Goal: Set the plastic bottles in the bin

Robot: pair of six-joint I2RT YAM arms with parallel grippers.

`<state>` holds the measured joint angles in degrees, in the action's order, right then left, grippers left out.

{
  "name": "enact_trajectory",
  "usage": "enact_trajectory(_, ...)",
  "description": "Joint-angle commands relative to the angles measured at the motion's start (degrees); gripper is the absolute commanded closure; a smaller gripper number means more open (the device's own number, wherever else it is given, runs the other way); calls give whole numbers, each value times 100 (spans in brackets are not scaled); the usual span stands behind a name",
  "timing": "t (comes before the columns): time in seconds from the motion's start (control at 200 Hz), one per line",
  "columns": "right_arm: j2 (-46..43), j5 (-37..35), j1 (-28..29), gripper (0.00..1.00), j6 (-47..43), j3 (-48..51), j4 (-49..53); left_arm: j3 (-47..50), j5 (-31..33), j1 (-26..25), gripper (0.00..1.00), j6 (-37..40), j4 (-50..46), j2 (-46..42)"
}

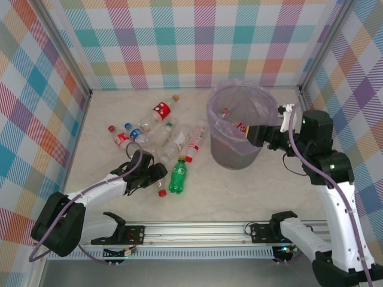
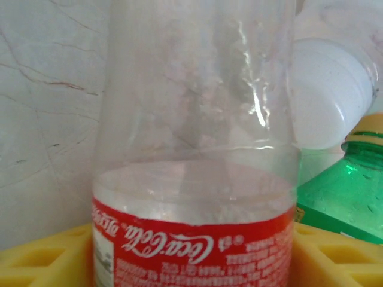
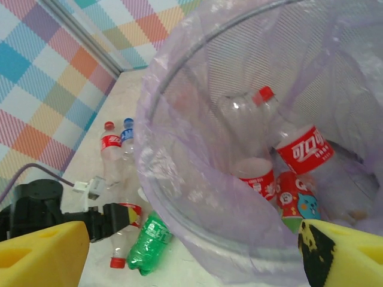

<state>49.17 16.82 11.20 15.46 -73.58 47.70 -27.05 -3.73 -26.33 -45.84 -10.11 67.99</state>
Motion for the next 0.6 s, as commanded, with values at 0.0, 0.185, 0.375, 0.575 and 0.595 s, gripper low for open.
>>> enact_trajectory(0.0,-361,-421,-4,9,136,273,44,-106,170,5,43,90,-327,-162)
enact_trajectory(0.185,-668,-284,1,8,133,604,269,-310,265,-4,48,208,-533,-225)
enact_trajectory(0.375,-1024,166,3,9,355,749,317,-887,529,-2,49,608,-1388,-612)
enact_trajectory(0.575,-947,650,16,9,600,864,-315,-1598,648,-12,51,842,-1705,-998)
enact_trajectory(0.595,-894,742,32,9,686,882,-461,-1652,616,-25,52,832,-1698,-998)
